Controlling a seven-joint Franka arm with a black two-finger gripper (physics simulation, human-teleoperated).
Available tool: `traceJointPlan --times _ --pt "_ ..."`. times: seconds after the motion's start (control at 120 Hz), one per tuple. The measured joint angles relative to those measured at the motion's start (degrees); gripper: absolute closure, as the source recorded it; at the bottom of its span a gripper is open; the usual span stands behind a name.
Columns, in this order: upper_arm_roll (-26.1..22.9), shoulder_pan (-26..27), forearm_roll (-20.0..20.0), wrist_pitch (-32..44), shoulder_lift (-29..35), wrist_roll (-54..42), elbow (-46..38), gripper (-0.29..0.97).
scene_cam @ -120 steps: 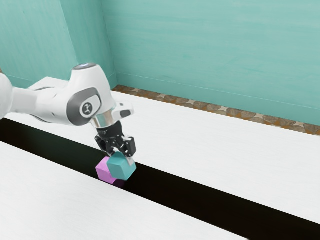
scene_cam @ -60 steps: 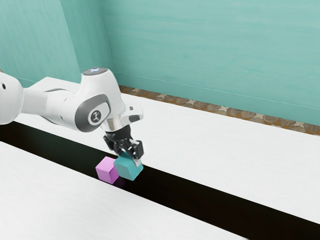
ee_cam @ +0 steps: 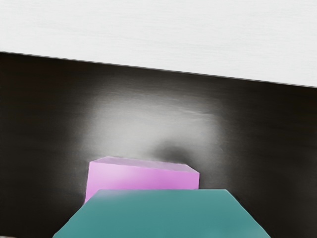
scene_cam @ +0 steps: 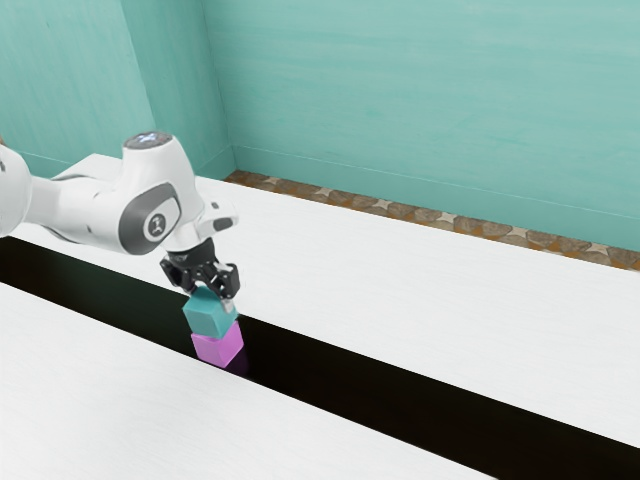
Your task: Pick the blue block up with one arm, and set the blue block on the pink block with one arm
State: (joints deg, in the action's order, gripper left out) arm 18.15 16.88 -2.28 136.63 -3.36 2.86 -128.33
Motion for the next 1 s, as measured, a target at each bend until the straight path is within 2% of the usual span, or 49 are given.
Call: traceJointPlan --times 0.158,0.325,0.642,1.0 --pt "0.8 3.3 0.4 1.1 -0.9 0.3 0.0 0.31" --pt "1.4 1.1 0.4 1.8 -1.4 0.7 -0.1 0.31" --pt "1.9 1.5 0.4 2.8 -1.8 0.9 -0.1 0.30" --pt "3.1 1.4 0.7 2.6 -1.6 -3.3 -0.2 0.31"
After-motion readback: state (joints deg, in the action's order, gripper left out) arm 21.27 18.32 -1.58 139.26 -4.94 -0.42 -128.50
